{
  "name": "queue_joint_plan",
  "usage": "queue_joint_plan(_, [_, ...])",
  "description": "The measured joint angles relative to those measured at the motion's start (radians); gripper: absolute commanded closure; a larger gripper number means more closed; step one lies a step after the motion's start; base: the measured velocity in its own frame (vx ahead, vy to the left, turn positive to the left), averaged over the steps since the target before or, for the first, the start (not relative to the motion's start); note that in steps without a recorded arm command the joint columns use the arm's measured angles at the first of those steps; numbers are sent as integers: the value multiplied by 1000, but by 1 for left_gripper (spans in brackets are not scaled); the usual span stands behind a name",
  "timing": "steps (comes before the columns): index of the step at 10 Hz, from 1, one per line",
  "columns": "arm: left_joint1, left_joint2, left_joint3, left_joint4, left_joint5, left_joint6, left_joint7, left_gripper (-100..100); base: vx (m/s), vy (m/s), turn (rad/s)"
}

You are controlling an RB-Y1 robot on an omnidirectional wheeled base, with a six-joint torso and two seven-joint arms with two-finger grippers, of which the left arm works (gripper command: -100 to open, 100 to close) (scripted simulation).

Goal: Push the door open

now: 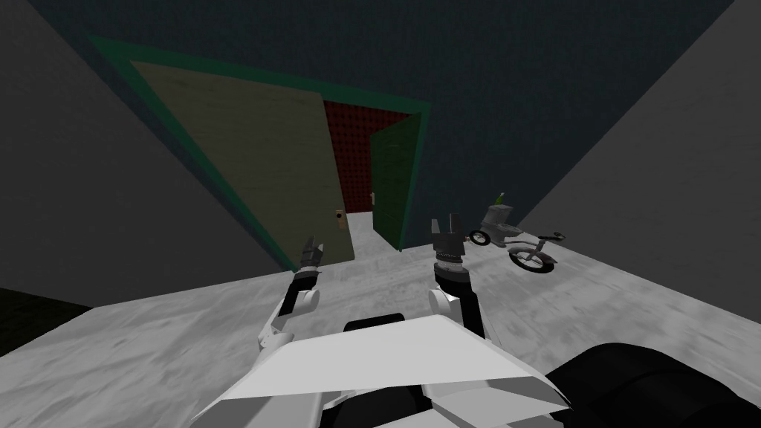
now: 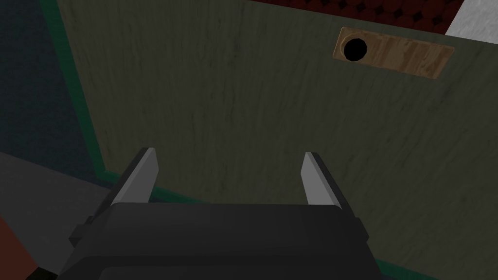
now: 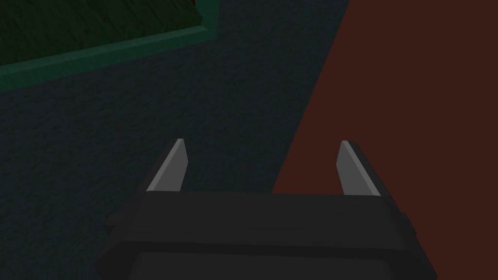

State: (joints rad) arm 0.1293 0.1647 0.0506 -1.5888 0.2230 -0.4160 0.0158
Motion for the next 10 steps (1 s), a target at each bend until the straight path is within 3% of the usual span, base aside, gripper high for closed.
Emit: queue_joint_plan(10, [-127, 48, 9, 237, 42, -19, -9, -100, 53, 10, -42])
